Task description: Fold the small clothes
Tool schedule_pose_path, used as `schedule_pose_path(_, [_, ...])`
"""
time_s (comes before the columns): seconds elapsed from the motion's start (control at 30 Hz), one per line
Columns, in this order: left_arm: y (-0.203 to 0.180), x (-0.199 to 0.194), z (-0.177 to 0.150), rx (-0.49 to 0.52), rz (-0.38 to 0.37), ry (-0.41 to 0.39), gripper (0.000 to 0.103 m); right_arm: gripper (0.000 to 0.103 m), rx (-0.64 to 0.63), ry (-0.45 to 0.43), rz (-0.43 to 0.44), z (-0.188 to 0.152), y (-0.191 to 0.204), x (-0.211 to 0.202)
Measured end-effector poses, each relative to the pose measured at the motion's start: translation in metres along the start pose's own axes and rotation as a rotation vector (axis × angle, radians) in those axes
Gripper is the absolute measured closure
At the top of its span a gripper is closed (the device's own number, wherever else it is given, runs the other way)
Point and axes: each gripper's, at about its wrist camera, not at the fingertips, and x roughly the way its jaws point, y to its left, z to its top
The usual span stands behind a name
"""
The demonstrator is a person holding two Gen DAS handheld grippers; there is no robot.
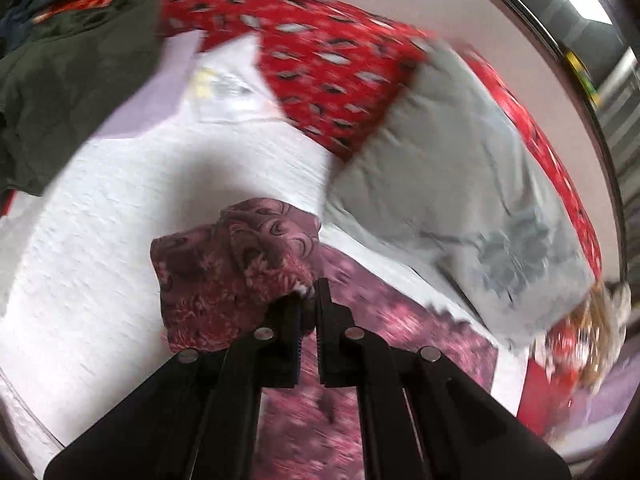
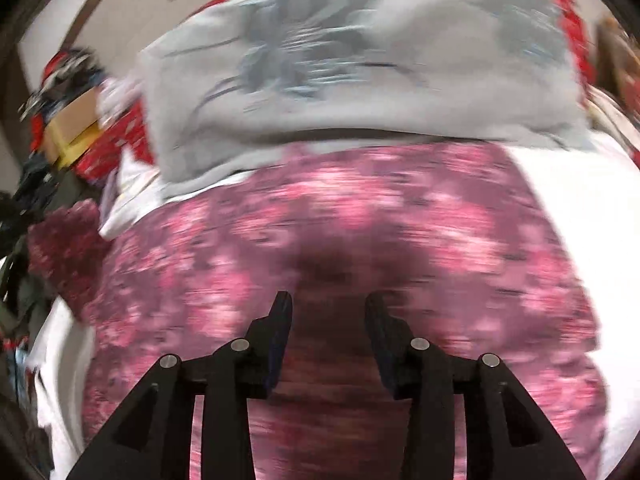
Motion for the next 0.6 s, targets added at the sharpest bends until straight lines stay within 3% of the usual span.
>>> schedule_pose_path(0.1, [-0.038,0.011,-0.022,0.047,-0.029,0.034,0.099,0.061,0.047,0.027,0.020,-0.007,-0.030,0.004])
schedule_pose_path(0.17, [-0.060,0.023,-0.037,0.070,-0.047,0.068,0.099,0.060,0.036,-0.012,0.074,-0.014,-0.037,0.001])
schedule_pose_path(0.27, [-0.095,0.050,-0.068,0.106,-0.071,0.142,0.099,0.058,-0.008,-0.044,0.076,-0.023,-0.034,0.000])
schedule_pose_path(0.4, [-0.128,0.091,-0.109,0.193,0.006,0.209,0.097,0.055,0.004,-0.050,0.107,-0.024,-0.036,0.000])
schedule_pose_path(0.47, [-0.134,0.115,-0.130,0.232,0.060,0.256,0.087,0.055,0.026,-0.054,0.136,-0.022,-0.042,0.000])
schedule_pose_path(0.5, [-0.135,0.124,-0.137,0.245,0.075,0.277,0.073,0.055,0.037,-0.056,0.149,-0.022,-0.044,0.000])
schedule_pose_path(0.57, [-0.137,0.122,-0.147,0.290,0.074,0.246,0.069,0.055,0.054,-0.058,0.170,-0.024,-0.047,-0.001])
schedule_pose_path(0.6, [-0.139,0.116,-0.148,0.308,0.064,0.245,0.063,0.055,0.059,-0.057,0.175,-0.024,-0.047,-0.001])
